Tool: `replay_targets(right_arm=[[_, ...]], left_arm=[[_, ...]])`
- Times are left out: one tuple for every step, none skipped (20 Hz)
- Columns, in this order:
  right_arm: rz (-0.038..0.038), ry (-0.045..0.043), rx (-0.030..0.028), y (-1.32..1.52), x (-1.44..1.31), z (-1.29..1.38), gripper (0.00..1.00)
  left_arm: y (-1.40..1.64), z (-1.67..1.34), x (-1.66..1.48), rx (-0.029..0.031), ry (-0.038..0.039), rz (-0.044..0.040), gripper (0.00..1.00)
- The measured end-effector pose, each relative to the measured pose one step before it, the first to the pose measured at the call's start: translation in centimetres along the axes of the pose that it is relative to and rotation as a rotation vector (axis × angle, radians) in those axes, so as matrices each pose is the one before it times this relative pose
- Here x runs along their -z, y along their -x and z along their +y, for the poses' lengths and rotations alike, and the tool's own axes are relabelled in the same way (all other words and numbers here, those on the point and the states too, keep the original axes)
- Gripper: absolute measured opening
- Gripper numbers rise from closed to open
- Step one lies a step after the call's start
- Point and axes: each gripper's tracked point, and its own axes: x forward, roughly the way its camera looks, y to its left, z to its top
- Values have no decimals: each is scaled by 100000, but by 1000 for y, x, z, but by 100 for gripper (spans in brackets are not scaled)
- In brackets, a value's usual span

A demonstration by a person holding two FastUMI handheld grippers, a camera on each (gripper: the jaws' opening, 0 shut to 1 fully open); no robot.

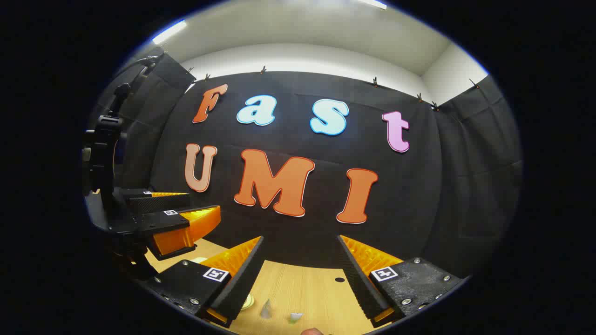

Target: First open the suitcase, pack the skin care products into it, and then close the suitcase.

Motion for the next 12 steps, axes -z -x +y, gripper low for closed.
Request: replay_targets(right_arm=[[360,505,541,-58,3,-178,95],[282,292,-58,-46,150,-186,95],[-162,-78,-272,-119,73,-99,95],[-488,-808,-1114,-94,-18,-91,95],[-1003,-1209,-1219,-255,-178,21,95],[-421,-662,-613,-284,34,-224,95],[-331,423,-953,-200,128,-66,95],[-360,1271,-591,-238,18,-270,99],[-391,1158,-1140,-134,153,-218,98],[-134,998,-741,-84,211,-191,95],[539,636,-742,-169,308,-295,95],[231,518,-524,-115,267,-149,95]], left_arm=[[60,-208,242,470,1048,-2,94],[173,-203,26,-395,440,-534,96],[-39,-126,-45,-602,-368,-286,97],[99,-81,-133,-1227,-760,-783,94],[249,-165,-116,-1251,-859,-903,94],[192,-125,-219,-1227,-950,-386,94],[87,-262,94,-1048,-1181,-992,97],[98,-423,51,-928,-1481,453,97],[3,-249,235,-1225,-883,-125,94],[-123,-349,139,-576,-462,999,94],[-52,-472,497,-576,128,625,94],[-6,-138,450,-1906,-353,1191,94]])
